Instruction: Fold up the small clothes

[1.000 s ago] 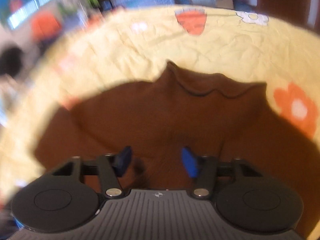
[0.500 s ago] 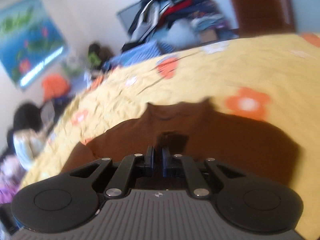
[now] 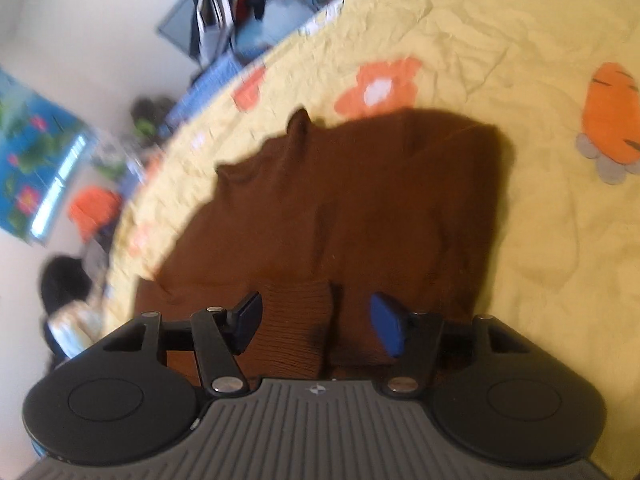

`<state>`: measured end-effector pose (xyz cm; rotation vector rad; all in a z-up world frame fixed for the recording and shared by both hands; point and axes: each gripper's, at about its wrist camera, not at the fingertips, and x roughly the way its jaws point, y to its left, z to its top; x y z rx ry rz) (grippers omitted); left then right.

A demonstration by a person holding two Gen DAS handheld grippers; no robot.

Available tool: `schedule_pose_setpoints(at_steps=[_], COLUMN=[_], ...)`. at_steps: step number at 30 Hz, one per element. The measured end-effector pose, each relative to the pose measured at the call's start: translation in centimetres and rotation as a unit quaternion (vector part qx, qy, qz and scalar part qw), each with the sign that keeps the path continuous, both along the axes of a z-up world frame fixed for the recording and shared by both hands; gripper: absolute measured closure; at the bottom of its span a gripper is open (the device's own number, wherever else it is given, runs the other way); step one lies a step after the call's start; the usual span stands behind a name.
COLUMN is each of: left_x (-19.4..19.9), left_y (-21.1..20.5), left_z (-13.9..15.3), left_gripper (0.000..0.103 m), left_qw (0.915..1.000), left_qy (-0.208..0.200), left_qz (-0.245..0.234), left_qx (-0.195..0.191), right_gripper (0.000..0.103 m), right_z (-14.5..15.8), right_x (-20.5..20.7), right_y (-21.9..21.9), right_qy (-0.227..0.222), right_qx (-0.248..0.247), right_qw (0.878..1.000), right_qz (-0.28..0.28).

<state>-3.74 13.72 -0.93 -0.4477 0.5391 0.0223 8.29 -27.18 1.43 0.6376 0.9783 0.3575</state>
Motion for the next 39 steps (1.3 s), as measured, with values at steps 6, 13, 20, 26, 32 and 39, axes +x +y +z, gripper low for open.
schedule_pose_setpoints(at_steps=[6, 13, 20, 26, 32, 39], left_x=[0.0, 0.0, 0.2, -0.2, 7.5, 13.6], left_y=[0.3, 0.3, 0.3, 1.5, 0.8, -2.3], left_z=[-0.1, -0.1, 0.0, 4.8, 9.6, 6.7], left_gripper=[0.012, 0.012, 0.011, 0.011, 0.011, 0.011], left_qw=[1.0, 1.0, 1.0, 0.9975, 0.9878, 0.9843], left_qy=[0.002, 0.001, 0.002, -0.051, -0.063, 0.01], left_qz=[-0.001, -0.001, -0.004, 0.005, -0.031, -0.067], left_qx=[0.004, 0.001, 0.002, 0.049, 0.14, 0.163], right_gripper=[0.079, 0.089, 0.082, 0.027, 0.027, 0.028], right_z=[0.2, 3.0, 0.0, 2.8, 5.0, 4.0], right_x=[0.9, -0.3, -1.1, -1.7, 3.8, 8.7], right_y=[3.8, 0.9, -6.6, -7.4, -3.5, 2.0], right_qy=[-0.021, -0.074, -0.034, -0.108, -0.146, -0.112], right_qx=[-0.076, -0.065, -0.093, -0.097, -0.162, -0.14], right_qw=[0.995, 0.994, 0.995, 0.987, 0.976, 0.982], right_qz=[0.054, 0.045, -0.03, -0.073, 0.004, 0.06])
